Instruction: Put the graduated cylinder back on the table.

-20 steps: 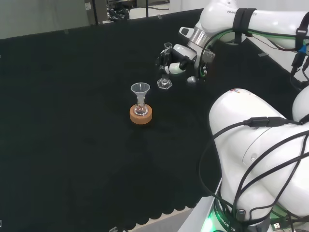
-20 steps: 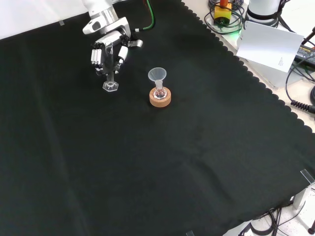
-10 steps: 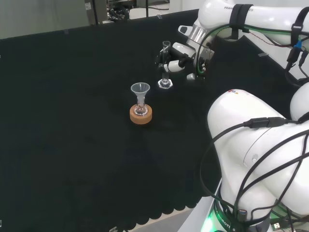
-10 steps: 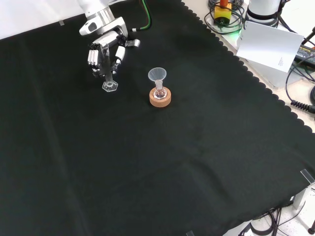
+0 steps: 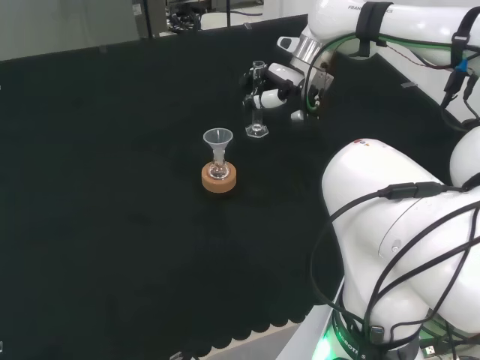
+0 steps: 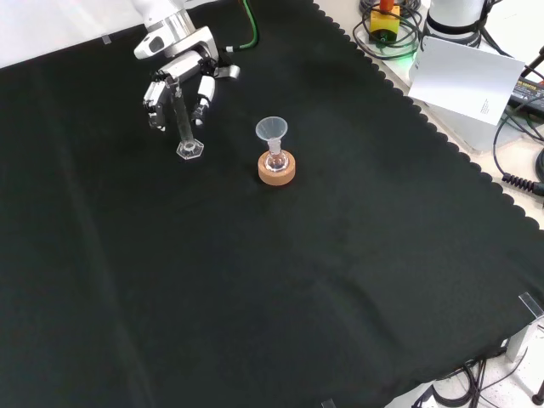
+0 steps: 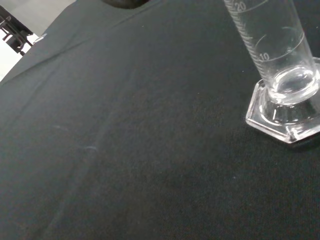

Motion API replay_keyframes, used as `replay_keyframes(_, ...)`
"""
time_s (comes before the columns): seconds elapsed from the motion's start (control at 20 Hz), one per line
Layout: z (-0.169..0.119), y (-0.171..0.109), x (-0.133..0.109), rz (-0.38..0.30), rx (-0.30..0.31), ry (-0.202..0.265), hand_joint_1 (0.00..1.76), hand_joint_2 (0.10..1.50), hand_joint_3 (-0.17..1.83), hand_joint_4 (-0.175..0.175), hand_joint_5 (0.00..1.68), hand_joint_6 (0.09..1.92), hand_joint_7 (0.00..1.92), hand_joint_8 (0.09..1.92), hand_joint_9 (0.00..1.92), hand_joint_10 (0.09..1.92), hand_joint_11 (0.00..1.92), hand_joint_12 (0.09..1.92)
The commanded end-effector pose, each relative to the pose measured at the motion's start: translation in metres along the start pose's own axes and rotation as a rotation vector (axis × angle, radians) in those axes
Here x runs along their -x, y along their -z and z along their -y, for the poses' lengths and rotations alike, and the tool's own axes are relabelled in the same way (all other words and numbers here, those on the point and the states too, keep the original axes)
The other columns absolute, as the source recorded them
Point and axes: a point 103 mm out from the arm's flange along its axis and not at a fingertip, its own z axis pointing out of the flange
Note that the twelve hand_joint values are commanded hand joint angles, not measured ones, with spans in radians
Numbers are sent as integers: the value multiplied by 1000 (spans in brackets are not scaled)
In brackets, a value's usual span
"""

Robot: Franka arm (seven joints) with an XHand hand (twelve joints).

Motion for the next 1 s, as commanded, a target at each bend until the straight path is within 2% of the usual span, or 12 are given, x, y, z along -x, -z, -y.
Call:
replay_keyframes(0.05,4,7,-4,0,6,-5,779,945,-175,-45,422,381,308,633,761,87,316,1340)
replay_keyframes(0.3,6,19,-8,11,25,-9,742,923,-175,-43,393,202,125,655,625,87,222,1404)
replay_keyframes(0.75,30,58,-13,57,84,-31,722,915,-175,-45,383,120,78,662,582,87,161,1433)
replay_keyframes(1.0,56,89,-31,100,129,-32,713,910,-175,-45,375,96,66,663,568,87,151,1444)
